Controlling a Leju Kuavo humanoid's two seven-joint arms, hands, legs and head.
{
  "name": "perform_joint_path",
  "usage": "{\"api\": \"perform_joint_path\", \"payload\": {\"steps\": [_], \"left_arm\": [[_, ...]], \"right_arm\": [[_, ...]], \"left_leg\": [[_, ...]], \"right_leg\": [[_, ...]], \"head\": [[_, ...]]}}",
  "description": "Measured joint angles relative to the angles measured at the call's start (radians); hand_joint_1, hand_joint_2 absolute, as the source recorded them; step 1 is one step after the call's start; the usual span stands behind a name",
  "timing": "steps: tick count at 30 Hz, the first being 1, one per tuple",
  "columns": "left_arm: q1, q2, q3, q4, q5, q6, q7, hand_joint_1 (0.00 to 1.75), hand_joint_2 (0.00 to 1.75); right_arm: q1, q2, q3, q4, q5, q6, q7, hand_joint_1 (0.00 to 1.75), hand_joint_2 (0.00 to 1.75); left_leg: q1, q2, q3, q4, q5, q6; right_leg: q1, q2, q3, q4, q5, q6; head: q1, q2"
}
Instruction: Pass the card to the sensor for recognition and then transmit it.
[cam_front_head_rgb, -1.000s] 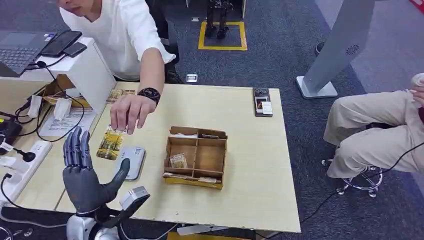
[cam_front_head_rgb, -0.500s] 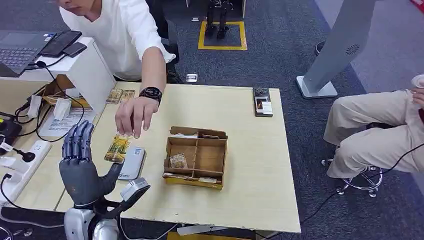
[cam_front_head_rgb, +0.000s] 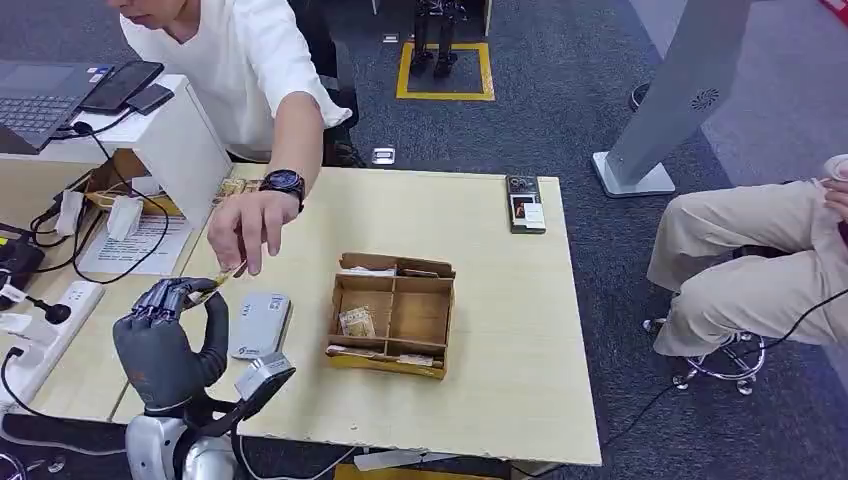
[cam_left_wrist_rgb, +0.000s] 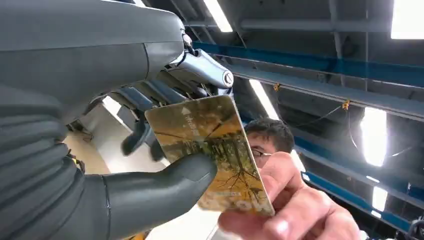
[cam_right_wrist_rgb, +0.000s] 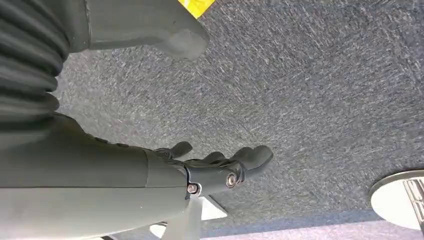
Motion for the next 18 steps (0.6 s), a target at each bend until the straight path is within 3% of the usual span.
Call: {"api": "perform_joint_path", "payload": {"steps": [7,18], "left_arm": [[-0.001,0.000,0.008,-0.002,0.038,0.000,-0.029,1.75,1.75],[-0.001,0.000,0.016,-0.010,0.018,0.000,-0.010,1.75,1.75]], "right_arm": [[0.000,0.000,0.000,-0.001,0.000,0.000,0.000,0.00,1.75],[0.000,-0.005,0.000,-0.002,0.000,0.000,0.000,0.00,1.75]], "left_leg": [[0.000,0.000,0.000,0.000,0.000,0.000],[0.000,0.000,0.000,0.000,0.000,0.000]], "right_leg": [[0.000,0.000,0.000,0.000,0.000,0.000],[0.000,0.000,0.000,0.000,0.000,0.000]], "head": [[0.000,0.000],[0.000,0.000]]}}
